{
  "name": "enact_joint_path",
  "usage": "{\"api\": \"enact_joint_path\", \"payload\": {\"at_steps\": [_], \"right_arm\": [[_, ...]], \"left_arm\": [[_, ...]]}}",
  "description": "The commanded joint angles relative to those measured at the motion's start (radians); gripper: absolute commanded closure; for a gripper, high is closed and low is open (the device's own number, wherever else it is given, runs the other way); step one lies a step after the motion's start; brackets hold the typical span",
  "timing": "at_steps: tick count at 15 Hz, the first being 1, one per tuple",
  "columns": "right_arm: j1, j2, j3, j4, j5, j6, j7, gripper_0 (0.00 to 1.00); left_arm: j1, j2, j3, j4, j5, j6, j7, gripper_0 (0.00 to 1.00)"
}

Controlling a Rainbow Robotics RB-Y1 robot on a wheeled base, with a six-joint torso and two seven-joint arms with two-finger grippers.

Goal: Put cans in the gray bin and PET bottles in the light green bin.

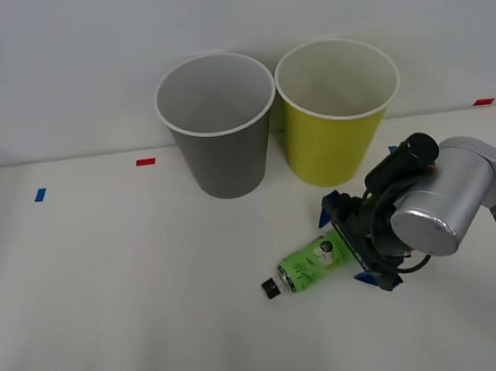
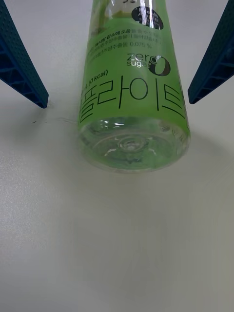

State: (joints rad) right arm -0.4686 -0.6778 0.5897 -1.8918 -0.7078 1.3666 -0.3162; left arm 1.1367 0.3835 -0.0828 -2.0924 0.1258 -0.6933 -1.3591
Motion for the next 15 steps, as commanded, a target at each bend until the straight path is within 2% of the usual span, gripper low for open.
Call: {"api": "enact_joint_path", "payload": {"at_steps": [1, 4, 5, 6, 7, 12, 15], "right_arm": [[-0.028, 0.02, 0.021, 0.051, -0.009, -0.009, 0.005, 0.0], [-0.031, 0.02, 0.022, 0.057, -0.001, -0.014, 0.019, 0.03], [-0.031, 0.018, 0.024, 0.057, 0.004, -0.014, 0.026, 0.26], [-0.031, 0.02, 0.029, 0.057, 0.016, -0.014, 0.035, 0.95], [-0.031, 0.018, 0.038, 0.056, 0.034, -0.014, 0.046, 1.0], [-0.024, 0.018, 0.045, 0.043, 0.071, -0.014, 0.077, 1.0], [0.008, 0.004, 0.039, -0.02, 0.12, -0.014, 0.108, 1.0]], "left_arm": [[0.0, 0.0, 0.0, 0.0, 0.0, 0.0, 0.0, 0.0], [0.0, 0.0, 0.0, 0.0, 0.0, 0.0, 0.0, 0.0], [0.0, 0.0, 0.0, 0.0, 0.0, 0.0, 0.0, 0.0], [0.0, 0.0, 0.0, 0.0, 0.0, 0.0, 0.0, 0.0], [0.0, 0.0, 0.0, 0.0, 0.0, 0.0, 0.0, 0.0], [0.0, 0.0, 0.0, 0.0, 0.0, 0.0, 0.0, 0.0], [0.0, 0.0, 0.0, 0.0, 0.0, 0.0, 0.0, 0.0]]}}
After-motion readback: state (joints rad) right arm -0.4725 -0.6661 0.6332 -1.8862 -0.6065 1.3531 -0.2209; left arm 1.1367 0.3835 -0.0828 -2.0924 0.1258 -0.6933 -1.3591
